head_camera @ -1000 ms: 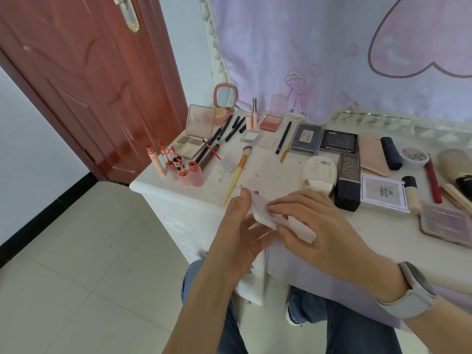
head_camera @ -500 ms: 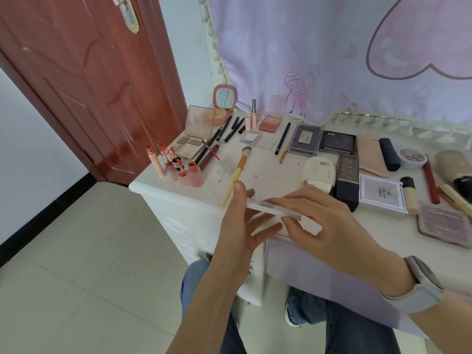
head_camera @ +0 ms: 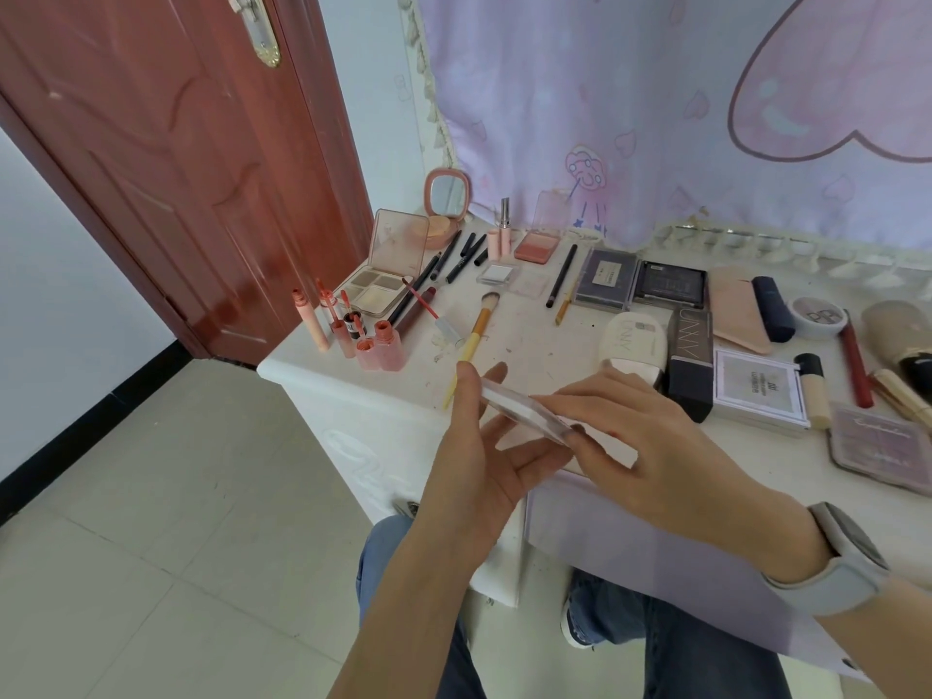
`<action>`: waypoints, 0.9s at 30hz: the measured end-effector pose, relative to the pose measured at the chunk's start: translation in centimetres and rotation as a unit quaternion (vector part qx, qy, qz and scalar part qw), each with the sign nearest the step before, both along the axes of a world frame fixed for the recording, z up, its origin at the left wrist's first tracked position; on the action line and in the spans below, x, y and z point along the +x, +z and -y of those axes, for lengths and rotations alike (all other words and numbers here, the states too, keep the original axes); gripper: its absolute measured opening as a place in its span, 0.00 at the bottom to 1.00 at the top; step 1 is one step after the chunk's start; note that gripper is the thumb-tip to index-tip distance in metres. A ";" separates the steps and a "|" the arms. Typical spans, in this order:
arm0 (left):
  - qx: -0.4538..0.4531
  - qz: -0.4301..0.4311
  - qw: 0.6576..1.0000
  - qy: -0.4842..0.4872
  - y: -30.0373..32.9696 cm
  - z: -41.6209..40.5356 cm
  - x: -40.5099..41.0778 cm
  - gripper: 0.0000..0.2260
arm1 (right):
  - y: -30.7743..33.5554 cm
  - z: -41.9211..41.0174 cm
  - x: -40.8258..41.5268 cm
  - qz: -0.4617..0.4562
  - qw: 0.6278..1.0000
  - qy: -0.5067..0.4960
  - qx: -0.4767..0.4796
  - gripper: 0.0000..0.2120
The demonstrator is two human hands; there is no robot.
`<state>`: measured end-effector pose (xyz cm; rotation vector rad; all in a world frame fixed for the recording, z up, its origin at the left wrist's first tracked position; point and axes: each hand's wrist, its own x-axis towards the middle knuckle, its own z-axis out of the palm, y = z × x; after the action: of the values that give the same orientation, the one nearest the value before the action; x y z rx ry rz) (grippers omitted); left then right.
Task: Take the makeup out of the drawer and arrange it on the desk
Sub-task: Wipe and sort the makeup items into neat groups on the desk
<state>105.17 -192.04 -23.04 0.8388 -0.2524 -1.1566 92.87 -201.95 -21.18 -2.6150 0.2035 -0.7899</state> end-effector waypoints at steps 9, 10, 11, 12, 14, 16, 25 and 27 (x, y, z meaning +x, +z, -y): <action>0.003 -0.031 0.999 -0.040 0.0 0.5 -0.3 0.28 | 0.6 0.5 -0.1 -0.042 0.998 0.011 0.044 0.14; -0.001 -0.037 0.999 -0.040 0.0 0.6 -0.3 0.28 | 0.6 0.5 0.0 -0.046 0.998 0.008 0.045 0.14; -0.002 -0.042 0.998 -0.039 0.0 0.6 -0.2 0.27 | 0.7 0.5 0.0 -0.050 0.998 0.007 0.039 0.14; 0.001 -0.044 0.998 -0.039 0.0 0.6 -0.3 0.26 | 0.8 0.5 0.1 -0.055 0.998 0.007 0.028 0.14; 0.006 -0.038 0.998 -0.039 0.1 0.7 -0.2 0.24 | 0.9 0.4 0.2 -0.063 0.998 0.004 0.010 0.14; 0.009 -0.016 0.999 -0.050 0.2 0.7 -0.1 0.20 | 0.9 0.2 0.5 -0.074 0.997 -0.008 0.006 0.13; 0.048 -0.065 0.991 -0.107 -0.1 0.5 1.0 0.23 | 1.5 2.8 2.2 -0.042 0.990 -0.109 0.077 0.12; 0.067 -0.041 0.993 -0.091 -0.1 0.6 1.5 0.23 | 1.5 4.0 3.0 -0.031 0.987 -0.138 0.082 0.12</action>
<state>106.64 -192.61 -23.10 0.8974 -0.1884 -1.3882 95.88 -205.92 -19.71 -2.4857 0.6315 -0.7462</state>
